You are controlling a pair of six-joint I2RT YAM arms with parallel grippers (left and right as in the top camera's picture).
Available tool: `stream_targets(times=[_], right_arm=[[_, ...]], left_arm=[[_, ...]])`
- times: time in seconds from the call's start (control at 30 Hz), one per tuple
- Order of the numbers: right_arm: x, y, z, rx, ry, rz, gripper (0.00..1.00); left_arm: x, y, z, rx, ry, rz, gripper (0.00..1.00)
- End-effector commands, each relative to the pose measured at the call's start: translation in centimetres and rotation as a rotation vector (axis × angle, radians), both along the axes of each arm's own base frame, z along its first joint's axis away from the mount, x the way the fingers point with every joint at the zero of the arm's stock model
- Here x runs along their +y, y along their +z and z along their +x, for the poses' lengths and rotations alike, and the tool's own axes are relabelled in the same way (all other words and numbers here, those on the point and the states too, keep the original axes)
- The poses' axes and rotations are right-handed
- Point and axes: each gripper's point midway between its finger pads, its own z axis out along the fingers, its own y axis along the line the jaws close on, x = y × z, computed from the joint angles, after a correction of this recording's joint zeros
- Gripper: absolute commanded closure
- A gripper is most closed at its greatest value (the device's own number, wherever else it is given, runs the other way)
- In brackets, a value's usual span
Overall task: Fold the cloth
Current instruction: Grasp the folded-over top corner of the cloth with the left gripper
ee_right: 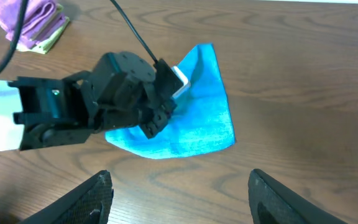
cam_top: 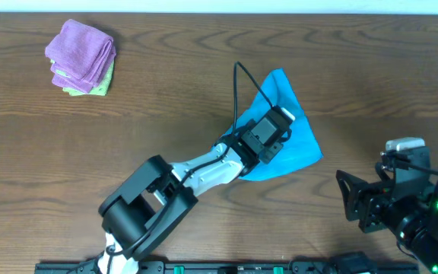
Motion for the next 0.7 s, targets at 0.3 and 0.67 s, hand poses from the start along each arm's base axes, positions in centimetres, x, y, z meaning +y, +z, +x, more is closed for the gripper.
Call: stream_targets(times=[0.3, 0.67], right_arm=[[-0.1, 0.2, -0.4, -0.007, 0.011, -0.021, 0.3], [-0.1, 0.2, -0.4, -0.006, 0.011, -0.021, 0.3]], left_arm=[[-1.3, 0.8, -1.3, 0.061, -0.072, -0.052, 0.71], [-0.9, -1.6, -1.5, 0.083, -0.085, -0.004, 0.65]])
